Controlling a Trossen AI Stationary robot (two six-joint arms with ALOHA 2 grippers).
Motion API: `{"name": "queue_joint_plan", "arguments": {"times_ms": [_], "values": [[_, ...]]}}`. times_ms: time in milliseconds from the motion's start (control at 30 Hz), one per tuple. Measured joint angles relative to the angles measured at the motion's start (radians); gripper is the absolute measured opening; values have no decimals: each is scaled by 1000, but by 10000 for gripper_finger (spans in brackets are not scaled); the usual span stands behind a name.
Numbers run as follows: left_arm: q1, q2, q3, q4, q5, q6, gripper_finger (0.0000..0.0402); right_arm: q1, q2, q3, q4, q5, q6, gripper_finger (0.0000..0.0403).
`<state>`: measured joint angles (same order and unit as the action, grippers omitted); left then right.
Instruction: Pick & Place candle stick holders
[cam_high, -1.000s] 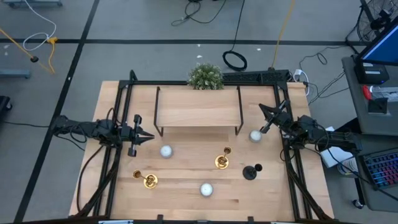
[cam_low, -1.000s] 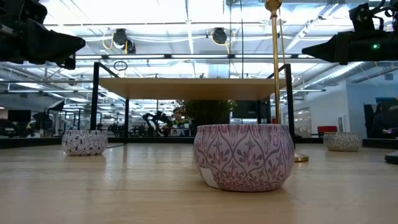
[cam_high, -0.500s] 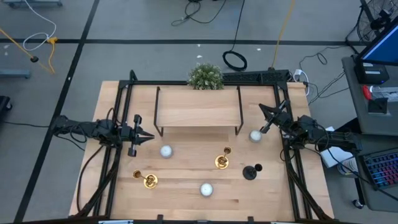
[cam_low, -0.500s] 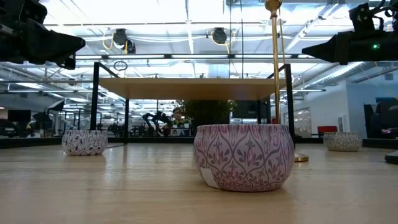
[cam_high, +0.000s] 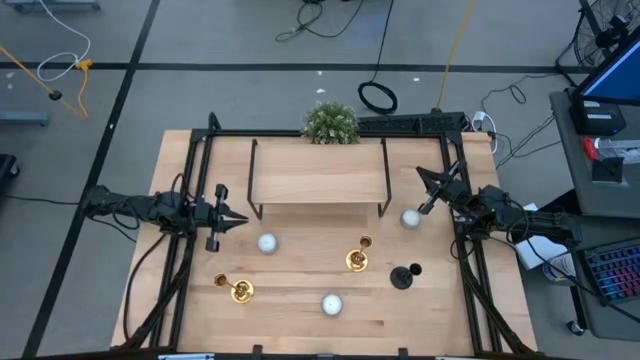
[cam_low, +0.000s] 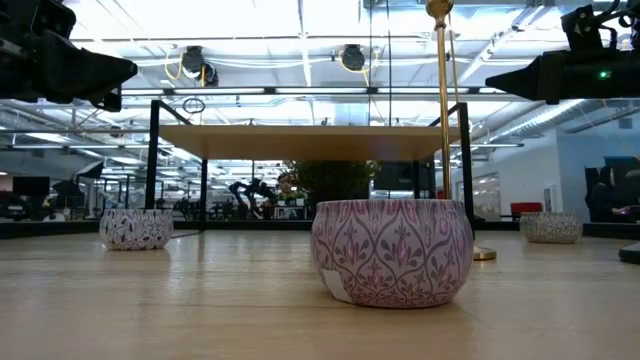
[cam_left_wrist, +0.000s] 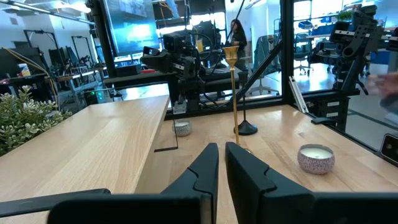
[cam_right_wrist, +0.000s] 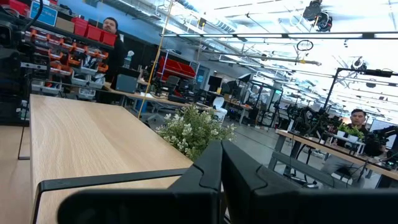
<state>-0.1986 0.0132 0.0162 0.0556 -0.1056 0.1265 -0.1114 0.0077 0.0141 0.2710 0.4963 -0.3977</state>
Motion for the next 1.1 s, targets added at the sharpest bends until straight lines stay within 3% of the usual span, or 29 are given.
{"name": "queue_joint_plan", "arguments": {"times_ms": [233, 633, 900, 1100], "values": [[1, 0, 0, 19, -150, 55, 37, 0, 0, 0, 0, 0, 0, 0], [1, 0, 0, 30, -157, -9, 37, 0, 0, 0, 15, -1, -76, 0], [1, 0, 0, 30, -158, -76, 37, 2, 0, 0, 44, 0, 459, 0], [2, 0, 0, 32, -158, -107, 37, 2, 0, 0, 98, 1, 448, 0]]}}
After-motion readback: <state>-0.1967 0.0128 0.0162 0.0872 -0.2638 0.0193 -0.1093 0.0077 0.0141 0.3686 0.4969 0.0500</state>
